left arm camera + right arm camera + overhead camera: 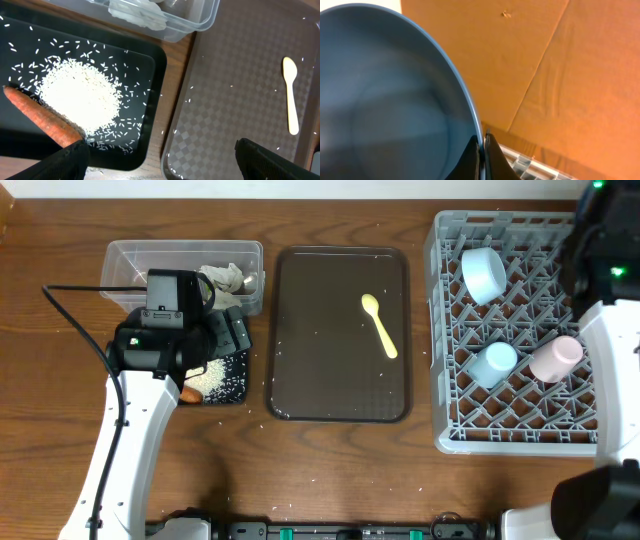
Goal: Sort waste into correct bins and load items into the dishwasher rack
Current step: 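Lift the blue plate and carry it right over the rack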
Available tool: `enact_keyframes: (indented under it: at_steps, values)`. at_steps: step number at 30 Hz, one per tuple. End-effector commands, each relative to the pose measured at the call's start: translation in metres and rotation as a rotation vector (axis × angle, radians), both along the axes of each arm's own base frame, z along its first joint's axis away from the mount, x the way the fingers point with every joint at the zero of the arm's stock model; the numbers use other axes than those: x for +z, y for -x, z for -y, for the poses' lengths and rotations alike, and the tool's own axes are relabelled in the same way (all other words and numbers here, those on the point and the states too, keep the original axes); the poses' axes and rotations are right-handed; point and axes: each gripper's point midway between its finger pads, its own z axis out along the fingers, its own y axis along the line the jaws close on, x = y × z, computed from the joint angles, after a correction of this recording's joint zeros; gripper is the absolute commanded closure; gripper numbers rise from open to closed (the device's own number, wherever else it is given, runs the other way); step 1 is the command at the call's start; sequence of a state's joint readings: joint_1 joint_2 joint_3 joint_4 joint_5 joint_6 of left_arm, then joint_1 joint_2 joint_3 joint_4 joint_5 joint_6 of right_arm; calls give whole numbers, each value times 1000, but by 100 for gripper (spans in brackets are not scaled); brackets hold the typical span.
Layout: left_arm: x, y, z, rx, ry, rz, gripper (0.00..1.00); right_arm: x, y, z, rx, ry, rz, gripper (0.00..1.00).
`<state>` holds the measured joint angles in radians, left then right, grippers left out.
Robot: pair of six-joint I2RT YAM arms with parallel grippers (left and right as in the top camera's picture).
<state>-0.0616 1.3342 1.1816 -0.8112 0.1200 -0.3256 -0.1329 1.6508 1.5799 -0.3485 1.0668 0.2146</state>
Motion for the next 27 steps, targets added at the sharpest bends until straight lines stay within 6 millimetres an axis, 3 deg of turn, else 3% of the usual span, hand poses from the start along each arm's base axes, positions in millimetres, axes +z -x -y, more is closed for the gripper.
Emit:
enact_keyframes:
  at_steps: [1,8,13,19,27]
  values:
    - [2,-3,-3,10,-6,3,5,-18,-19,18,73,32,-174,99]
    - [2,-3,-3,10,-6,3,5,-48,-43,51,122,123,-417,99]
    - [2,-3,-3,10,-6,3,5,-72,-55,58,213,138,-566,99]
    - [2,-3,-3,10,-6,3,5,-77,-62,56,279,180,-663,99]
    - [2,-3,-3,10,-6,3,5,-73,-65,67,342,253,-774,99]
